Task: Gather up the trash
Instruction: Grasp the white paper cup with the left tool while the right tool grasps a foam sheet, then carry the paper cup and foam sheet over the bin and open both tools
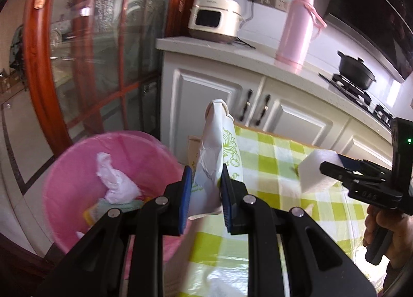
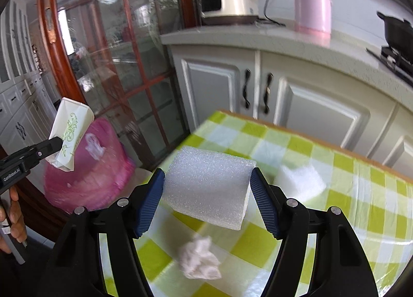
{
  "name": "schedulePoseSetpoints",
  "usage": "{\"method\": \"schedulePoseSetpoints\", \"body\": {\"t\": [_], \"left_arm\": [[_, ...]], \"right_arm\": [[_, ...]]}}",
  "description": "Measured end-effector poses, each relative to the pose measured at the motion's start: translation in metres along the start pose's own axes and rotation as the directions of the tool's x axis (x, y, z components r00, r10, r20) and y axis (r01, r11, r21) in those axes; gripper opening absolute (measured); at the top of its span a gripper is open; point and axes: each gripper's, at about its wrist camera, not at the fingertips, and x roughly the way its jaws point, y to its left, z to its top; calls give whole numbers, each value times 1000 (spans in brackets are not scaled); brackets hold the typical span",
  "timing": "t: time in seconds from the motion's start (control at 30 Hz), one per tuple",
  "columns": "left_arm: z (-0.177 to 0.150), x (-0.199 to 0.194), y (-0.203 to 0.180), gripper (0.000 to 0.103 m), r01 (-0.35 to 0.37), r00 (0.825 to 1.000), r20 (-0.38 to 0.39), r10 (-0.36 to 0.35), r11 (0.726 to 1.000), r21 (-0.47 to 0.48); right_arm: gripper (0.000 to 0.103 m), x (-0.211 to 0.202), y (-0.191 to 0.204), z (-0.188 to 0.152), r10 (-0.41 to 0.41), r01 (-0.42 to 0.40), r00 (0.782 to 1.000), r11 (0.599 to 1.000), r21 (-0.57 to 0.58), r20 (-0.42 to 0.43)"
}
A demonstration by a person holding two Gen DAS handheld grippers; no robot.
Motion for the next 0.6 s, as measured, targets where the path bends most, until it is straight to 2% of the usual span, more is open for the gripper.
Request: {"method": "schedulePoseSetpoints", "body": {"t": [0.3, 0.6], "left_arm": [[9, -35, 58, 21, -101, 994, 44, 105, 992, -74], [13, -54, 106, 21, -184, 980, 51, 192, 974, -132]], "right_arm": [[65, -3, 57, 34, 93, -89, 994, 993, -80, 48], [65, 11, 131, 64, 227, -216, 972, 962, -166, 56]]}}
